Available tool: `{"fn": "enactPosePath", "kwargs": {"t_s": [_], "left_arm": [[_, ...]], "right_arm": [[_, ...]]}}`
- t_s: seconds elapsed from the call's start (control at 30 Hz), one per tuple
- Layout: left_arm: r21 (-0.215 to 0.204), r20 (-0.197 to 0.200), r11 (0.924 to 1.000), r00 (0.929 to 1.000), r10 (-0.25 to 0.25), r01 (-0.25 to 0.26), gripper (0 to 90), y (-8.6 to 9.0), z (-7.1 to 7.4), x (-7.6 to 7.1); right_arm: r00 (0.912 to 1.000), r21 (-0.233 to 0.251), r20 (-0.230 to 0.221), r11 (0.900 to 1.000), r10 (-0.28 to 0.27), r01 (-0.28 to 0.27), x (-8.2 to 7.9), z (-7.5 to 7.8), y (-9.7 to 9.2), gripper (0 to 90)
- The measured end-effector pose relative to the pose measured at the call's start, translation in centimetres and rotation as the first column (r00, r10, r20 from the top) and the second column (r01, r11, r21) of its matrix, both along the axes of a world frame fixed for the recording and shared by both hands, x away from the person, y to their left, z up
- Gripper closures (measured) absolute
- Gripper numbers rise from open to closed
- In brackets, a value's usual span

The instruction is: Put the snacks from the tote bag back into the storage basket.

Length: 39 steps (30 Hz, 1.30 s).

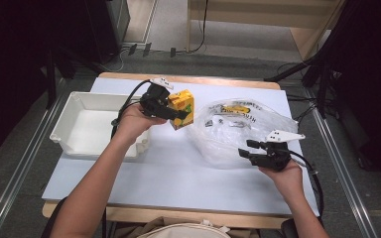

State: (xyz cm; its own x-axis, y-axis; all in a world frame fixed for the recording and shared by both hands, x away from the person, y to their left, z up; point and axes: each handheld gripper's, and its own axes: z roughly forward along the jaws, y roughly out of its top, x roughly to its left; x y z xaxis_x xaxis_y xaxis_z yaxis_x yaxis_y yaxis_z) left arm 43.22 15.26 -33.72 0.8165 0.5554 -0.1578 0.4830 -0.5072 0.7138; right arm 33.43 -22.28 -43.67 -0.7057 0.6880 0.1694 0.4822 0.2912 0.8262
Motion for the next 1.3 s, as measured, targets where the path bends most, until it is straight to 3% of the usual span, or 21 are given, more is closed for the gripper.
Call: {"fn": "enactPosePath", "kwargs": {"t_s": [0.43,0.63,1.3], "left_arm": [[0.020,0.021,0.9997,0.9997,0.015,-0.016,51.2,1.9,0.4,0.4],[0.010,0.043,0.9994,0.9985,0.033,-0.033,51.2,3.0,0.6,0.6],[0.004,0.043,0.9935,0.9926,0.113,-0.113,51.2,6.7,1.4,1.2]], "right_arm": [[1.0000,0.004,-0.005,1.0000,0.004,-0.004,0.0,0.0,0.1,47.9],[1.0000,0.004,-0.007,1.0000,0.002,-0.002,0.0,0.0,0.0,47.9],[0.9999,0.021,-0.011,0.9998,0.002,-0.001,0.0,0.0,0.0,48.0]]}}
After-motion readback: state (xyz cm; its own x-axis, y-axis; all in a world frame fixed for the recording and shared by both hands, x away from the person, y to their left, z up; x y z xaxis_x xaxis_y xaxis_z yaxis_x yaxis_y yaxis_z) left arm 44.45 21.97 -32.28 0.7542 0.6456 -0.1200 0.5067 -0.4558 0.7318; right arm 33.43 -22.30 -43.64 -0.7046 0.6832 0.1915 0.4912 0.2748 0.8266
